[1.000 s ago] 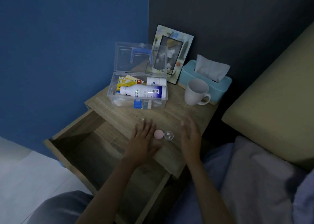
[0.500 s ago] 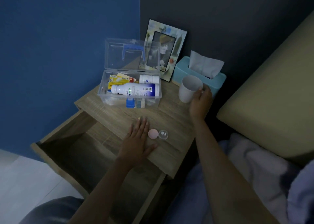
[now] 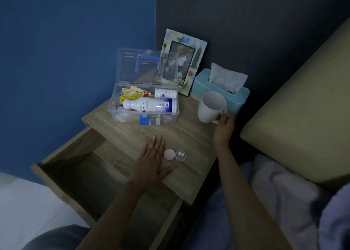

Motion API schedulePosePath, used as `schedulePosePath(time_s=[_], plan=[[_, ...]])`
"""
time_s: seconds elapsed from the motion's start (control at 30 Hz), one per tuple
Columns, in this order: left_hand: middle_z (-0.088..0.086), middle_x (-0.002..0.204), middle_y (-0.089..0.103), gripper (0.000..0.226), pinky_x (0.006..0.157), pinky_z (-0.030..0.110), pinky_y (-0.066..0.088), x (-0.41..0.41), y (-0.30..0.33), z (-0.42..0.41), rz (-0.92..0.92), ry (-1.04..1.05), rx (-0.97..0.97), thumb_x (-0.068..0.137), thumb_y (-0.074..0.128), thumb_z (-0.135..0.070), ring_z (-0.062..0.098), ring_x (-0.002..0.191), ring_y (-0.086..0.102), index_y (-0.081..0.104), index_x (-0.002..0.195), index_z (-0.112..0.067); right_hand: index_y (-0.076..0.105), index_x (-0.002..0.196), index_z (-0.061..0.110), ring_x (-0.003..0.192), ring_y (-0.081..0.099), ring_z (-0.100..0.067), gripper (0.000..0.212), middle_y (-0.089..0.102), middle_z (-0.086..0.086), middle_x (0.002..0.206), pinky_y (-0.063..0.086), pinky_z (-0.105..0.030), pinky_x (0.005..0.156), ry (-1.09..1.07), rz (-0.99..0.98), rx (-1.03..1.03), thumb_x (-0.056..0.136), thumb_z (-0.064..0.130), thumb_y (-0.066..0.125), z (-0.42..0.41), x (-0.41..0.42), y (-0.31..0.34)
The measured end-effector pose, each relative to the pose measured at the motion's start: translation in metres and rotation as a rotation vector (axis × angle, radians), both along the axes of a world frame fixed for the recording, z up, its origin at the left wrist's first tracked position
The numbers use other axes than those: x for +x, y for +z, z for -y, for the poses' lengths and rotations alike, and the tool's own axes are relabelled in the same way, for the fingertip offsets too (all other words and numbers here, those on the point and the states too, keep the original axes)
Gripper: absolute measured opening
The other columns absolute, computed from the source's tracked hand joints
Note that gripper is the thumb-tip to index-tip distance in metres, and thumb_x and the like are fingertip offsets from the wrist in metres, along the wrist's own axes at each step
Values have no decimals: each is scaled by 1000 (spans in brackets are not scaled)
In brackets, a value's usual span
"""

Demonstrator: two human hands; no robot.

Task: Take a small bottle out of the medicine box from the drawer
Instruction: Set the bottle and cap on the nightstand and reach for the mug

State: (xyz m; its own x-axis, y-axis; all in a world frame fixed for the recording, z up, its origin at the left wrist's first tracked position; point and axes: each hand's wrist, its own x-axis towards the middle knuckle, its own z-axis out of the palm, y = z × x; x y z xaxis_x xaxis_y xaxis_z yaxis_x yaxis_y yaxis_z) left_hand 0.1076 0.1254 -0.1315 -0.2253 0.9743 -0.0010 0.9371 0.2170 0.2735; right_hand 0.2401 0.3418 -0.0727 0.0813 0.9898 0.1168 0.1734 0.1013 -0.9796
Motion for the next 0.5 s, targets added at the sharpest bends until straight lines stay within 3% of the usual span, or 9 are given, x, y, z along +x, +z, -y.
schedulePosePath(time_s=[0.07,0.2,0.4,0.5], plan=[[9,164,-3,92,123,36,-4,0,0,0,4,-1,-6,89,28,-68,25,152,-7,6,155,-8,54,107,-6,93,55,-15,28,58,-8,98,41,-19,77,22,-12,6,102,17,40,14,8,0],[8,164,-4,92,123,36,-3,0,2,1,24,0,-7,90,33,-66,23,152,-9,4,155,-8,47,82,11,68,47,0,23,50,7,73,36,-1,58,76,17,-12,102,17,40,49,21,-2],[8,165,-4,93,124,36,-1,0,3,1,29,3,-24,89,32,-67,23,152,-8,3,155,-9,45,82,7,65,46,-1,23,48,6,70,37,-3,57,120,54,-64,102,18,40,81,28,-14],[8,165,-4,93,123,36,-2,1,4,1,25,4,-21,89,32,-67,23,152,-8,3,156,-9,44,74,17,65,46,0,28,48,7,70,37,-3,56,124,27,-79,102,19,41,86,30,-13]])
